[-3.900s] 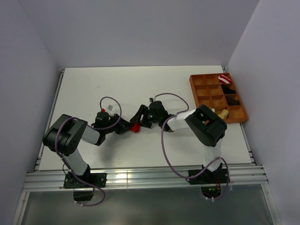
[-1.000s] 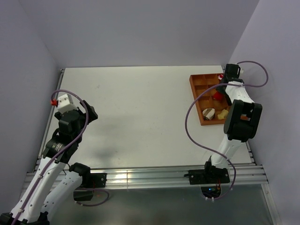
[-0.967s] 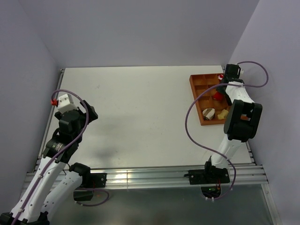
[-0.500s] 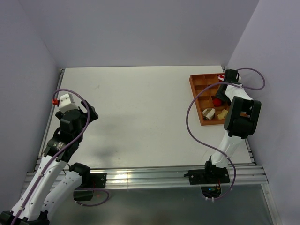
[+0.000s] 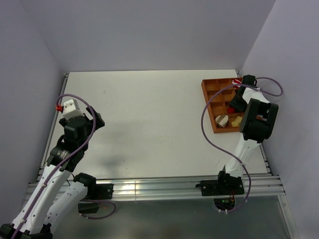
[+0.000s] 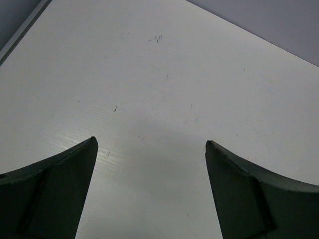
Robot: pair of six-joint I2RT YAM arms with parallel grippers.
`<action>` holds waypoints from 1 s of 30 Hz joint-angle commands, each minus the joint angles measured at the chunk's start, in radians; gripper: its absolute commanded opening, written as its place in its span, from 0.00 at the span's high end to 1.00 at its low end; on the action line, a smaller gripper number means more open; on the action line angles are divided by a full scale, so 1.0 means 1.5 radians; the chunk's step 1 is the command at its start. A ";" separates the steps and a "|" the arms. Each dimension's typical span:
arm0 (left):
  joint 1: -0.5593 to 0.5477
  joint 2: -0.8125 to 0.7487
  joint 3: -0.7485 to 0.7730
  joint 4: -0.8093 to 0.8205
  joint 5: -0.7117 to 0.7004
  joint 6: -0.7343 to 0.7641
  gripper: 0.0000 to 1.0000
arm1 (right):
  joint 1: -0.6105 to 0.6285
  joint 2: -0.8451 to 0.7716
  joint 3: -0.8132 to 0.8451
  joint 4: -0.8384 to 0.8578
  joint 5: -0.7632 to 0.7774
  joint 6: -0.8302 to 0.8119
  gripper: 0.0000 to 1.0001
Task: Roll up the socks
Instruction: Place the sock in the storage box, then reset both arms
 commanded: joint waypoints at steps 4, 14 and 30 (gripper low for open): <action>0.003 -0.001 -0.002 0.022 -0.001 0.015 0.06 | -0.014 0.045 0.043 -0.075 -0.008 0.014 0.95; 0.003 -0.003 0.001 0.012 -0.003 0.010 0.06 | -0.016 0.009 0.047 -0.078 -0.022 0.030 0.43; 0.005 -0.043 0.008 0.006 -0.016 0.014 0.06 | -0.016 -0.376 0.006 -0.118 0.014 0.111 0.13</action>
